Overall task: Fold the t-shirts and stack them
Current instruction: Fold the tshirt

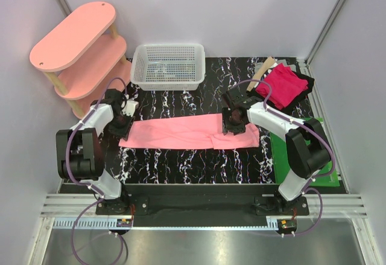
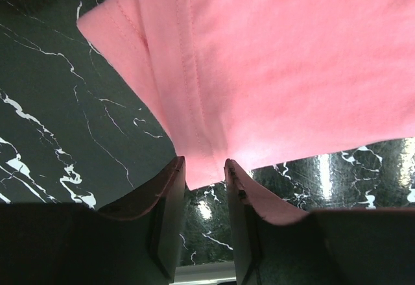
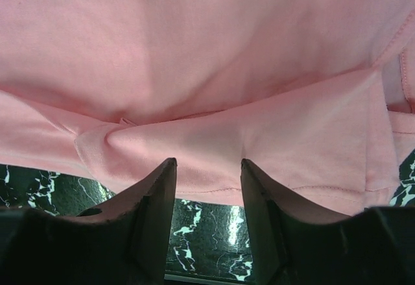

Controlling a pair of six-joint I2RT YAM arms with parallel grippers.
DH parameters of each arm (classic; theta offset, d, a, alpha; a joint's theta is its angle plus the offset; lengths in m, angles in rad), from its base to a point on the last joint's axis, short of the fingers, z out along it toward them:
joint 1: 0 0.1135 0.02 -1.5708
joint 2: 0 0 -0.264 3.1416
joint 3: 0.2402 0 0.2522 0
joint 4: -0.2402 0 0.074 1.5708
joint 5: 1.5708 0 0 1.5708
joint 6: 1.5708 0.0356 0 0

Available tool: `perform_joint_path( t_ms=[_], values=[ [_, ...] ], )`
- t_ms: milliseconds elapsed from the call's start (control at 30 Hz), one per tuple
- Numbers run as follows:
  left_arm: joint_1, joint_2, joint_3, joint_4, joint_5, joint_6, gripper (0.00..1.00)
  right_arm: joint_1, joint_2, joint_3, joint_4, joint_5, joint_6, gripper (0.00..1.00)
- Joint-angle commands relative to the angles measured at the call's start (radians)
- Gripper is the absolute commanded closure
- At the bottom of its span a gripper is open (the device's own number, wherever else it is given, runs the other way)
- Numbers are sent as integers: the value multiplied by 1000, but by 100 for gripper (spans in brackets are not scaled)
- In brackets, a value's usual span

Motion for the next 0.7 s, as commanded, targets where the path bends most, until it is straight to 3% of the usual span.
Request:
perform_joint_path(
  t_ms=[0,300,400,533,600,667],
  values=[
    [3,8,-21,37,-30,0,64,10,-44,-8,25,-3,2,49],
    [11,6,-44,54,-35,3,63,10,-64,-19,25,-3,11,53],
    [19,-3,-36,54,-38,6,54,10,-63,-25,25,-4,13,53],
    [23,5,-36,56,-39,6,48,10,-63,-28,27,-6,16,55],
    [23,5,-42,54,-32,6,50,8,-64,-30,27,-3,14,55],
    [23,5,-45,56,-23,3,59,10,-67,-33,25,-1,16,56]
  ],
)
